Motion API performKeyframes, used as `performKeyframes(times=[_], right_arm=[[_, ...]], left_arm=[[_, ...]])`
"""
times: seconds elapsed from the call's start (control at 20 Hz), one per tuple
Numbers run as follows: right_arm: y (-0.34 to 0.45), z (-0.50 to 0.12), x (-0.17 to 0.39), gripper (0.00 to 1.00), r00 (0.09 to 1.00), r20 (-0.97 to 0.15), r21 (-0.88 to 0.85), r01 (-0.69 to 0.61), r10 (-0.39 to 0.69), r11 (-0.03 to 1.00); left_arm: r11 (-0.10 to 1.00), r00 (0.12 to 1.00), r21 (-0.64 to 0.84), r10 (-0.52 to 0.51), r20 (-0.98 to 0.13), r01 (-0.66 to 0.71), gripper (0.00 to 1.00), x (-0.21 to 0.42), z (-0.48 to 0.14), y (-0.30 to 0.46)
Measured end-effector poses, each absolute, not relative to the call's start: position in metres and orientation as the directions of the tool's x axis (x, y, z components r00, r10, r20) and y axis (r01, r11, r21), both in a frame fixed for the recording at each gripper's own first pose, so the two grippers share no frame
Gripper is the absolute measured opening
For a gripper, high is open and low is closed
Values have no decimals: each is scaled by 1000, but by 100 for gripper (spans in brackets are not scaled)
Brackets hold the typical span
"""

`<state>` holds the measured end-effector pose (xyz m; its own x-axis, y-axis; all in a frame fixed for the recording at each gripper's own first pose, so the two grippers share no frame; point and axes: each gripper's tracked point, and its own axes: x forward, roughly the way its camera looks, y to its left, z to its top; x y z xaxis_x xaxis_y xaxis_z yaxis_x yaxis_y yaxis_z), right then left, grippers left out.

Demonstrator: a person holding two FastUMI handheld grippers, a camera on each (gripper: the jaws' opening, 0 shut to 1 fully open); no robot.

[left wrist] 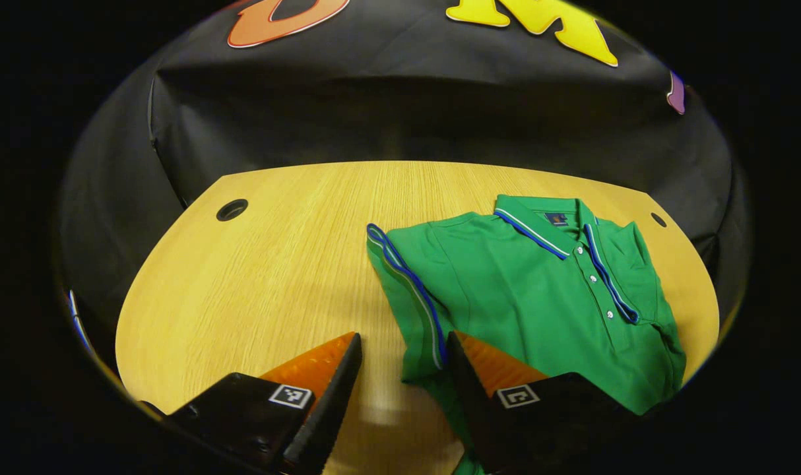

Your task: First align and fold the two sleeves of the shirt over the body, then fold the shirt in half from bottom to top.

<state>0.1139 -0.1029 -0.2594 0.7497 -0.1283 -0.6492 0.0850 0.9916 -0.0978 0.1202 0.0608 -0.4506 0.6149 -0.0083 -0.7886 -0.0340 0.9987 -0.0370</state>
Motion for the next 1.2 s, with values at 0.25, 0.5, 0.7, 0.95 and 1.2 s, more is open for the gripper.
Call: performKeyframes(times=[0.25, 0.5, 0.7, 0.95, 1.2], right_arm=[[-97, -261, 114, 96, 751, -649, -105, 69, -121, 992], [-91, -265, 109, 96, 748, -656, -82, 61, -100, 995], [-93, -265, 103, 96, 744, -662, -69, 63, -92, 996], [-110, -255, 90, 96, 753, -649, -61, 90, -108, 994], [-133, -245, 80, 96, 764, -630, -63, 128, -139, 990]], left_arm=[[997, 626, -62, -21, -779, -43, 29, 123, -454, 63], [997, 697, -76, -46, -715, -12, 11, 138, -425, 61], [998, 710, -20, -56, -702, 59, 11, 148, -404, 46], [981, 730, 70, -88, -678, 183, 11, 171, -378, -8], [972, 719, 49, -137, -681, 231, 16, 176, -376, -70]])
